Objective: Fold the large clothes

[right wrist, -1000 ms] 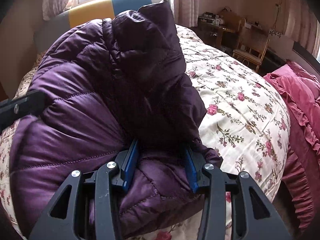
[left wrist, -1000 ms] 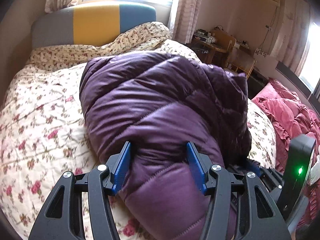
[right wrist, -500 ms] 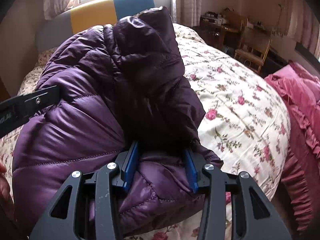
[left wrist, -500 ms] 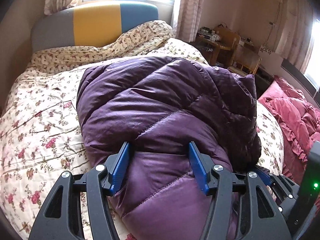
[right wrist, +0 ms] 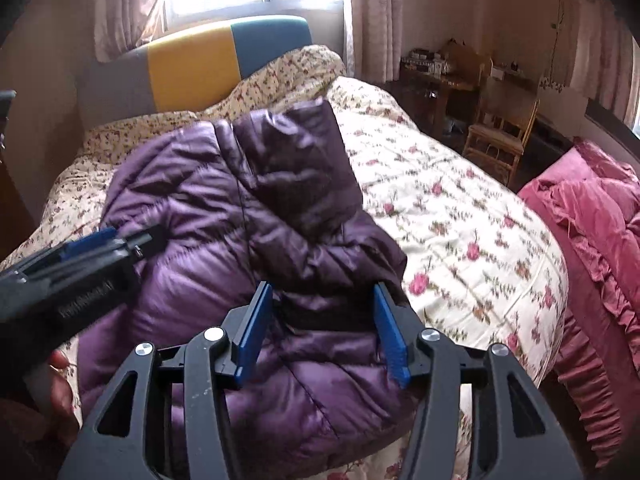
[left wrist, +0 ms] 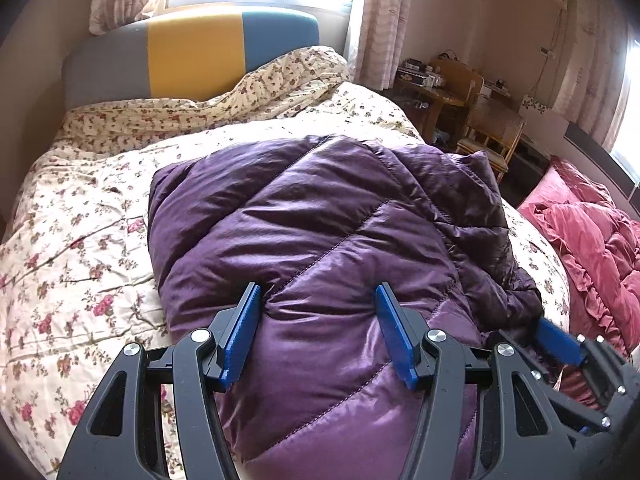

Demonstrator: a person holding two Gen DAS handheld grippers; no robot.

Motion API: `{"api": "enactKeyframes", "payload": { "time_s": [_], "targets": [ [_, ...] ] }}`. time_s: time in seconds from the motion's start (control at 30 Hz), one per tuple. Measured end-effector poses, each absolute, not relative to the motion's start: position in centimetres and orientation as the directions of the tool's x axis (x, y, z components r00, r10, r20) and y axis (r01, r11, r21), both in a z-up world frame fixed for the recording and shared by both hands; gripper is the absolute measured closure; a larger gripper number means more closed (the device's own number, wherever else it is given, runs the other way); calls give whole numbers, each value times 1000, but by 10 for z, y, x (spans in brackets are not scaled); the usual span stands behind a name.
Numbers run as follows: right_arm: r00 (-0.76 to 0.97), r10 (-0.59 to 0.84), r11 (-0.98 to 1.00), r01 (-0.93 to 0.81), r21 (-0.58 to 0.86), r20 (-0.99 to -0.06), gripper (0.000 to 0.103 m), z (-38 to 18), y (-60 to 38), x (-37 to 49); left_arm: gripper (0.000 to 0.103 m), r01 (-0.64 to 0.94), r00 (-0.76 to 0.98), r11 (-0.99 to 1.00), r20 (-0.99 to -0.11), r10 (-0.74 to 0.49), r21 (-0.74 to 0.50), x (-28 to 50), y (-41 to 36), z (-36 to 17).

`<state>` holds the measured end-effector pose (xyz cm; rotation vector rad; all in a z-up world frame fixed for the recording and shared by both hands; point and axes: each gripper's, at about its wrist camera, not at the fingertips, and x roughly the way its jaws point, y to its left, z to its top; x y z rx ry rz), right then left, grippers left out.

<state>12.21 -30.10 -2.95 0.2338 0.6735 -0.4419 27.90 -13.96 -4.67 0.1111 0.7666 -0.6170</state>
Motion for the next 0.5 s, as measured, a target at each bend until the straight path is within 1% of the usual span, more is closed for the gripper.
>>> {"api": "enactKeyframes", "payload": {
  "time_s": [0.1, 0.27, 0.33, 0.5],
  "targets": [
    [704, -329, 882, 467, 62, -629, 50, -22, -301, 129, 45, 564, 554, 816, -675, -487, -126, 282, -140, -44],
    [672, -320, 878, 475, 57, -668, 52, -30, -311, 147, 45, 560, 553, 817, -673, -491, -136, 288, -140, -41],
    [655, -311, 878, 476, 57, -689, 54, -39, -316, 150, 45, 564, 554, 816, -675, -488, -128, 289, -141, -43],
    [628, -269, 885, 460, 69, -730, 55, -63, -326, 156, 45, 572, 545, 812, -686, -482, -116, 289, -147, -53]
  ]
}}
